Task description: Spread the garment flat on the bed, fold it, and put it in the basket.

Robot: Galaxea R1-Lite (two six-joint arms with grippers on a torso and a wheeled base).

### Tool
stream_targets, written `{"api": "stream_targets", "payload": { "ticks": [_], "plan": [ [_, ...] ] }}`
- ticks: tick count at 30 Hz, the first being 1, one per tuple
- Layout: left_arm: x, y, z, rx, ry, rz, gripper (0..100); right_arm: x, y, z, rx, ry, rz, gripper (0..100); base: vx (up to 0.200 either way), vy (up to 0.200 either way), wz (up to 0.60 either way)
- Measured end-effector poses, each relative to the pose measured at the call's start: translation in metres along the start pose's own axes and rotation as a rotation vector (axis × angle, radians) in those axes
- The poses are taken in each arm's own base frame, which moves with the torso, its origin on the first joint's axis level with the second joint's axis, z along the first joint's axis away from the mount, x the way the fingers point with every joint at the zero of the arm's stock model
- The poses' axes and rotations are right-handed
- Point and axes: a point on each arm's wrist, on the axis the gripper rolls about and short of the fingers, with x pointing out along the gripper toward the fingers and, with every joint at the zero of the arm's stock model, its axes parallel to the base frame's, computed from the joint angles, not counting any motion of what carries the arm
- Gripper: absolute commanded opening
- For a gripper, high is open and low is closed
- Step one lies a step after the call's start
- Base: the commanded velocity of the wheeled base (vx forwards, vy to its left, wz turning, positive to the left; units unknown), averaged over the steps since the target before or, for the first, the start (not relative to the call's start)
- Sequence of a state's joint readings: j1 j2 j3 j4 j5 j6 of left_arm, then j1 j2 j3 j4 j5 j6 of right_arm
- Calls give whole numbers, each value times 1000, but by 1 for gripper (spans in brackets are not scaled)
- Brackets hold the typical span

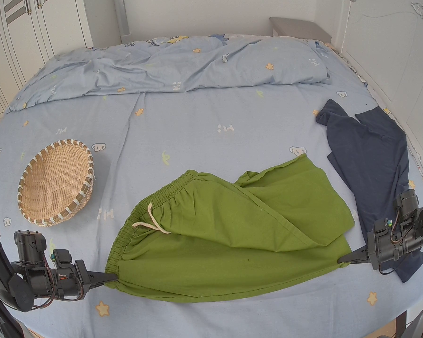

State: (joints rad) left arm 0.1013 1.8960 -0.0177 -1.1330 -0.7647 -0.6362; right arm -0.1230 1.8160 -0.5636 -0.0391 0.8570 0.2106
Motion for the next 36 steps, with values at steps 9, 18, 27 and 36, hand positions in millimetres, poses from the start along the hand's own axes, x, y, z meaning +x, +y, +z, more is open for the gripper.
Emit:
{"api": "stream_targets", "payload": {
  "ticks": [9,18,27,36],
  "plan": [
    [-21,-1,-16,-8,54,72,0,-7,7,-25,0,46,-64,0,0,0,0],
    [-37,4,-25,89,68,120,0,4,-1,-47,-96,5,-97,0,0,0,0],
    [-48,10,-38,168,141,166,0,20,-9,-69,-133,55,-108,0,0,0,0],
    [-48,10,-40,188,154,171,100,25,-14,-78,-106,105,-121,0,0,0,0]
  ]
}}
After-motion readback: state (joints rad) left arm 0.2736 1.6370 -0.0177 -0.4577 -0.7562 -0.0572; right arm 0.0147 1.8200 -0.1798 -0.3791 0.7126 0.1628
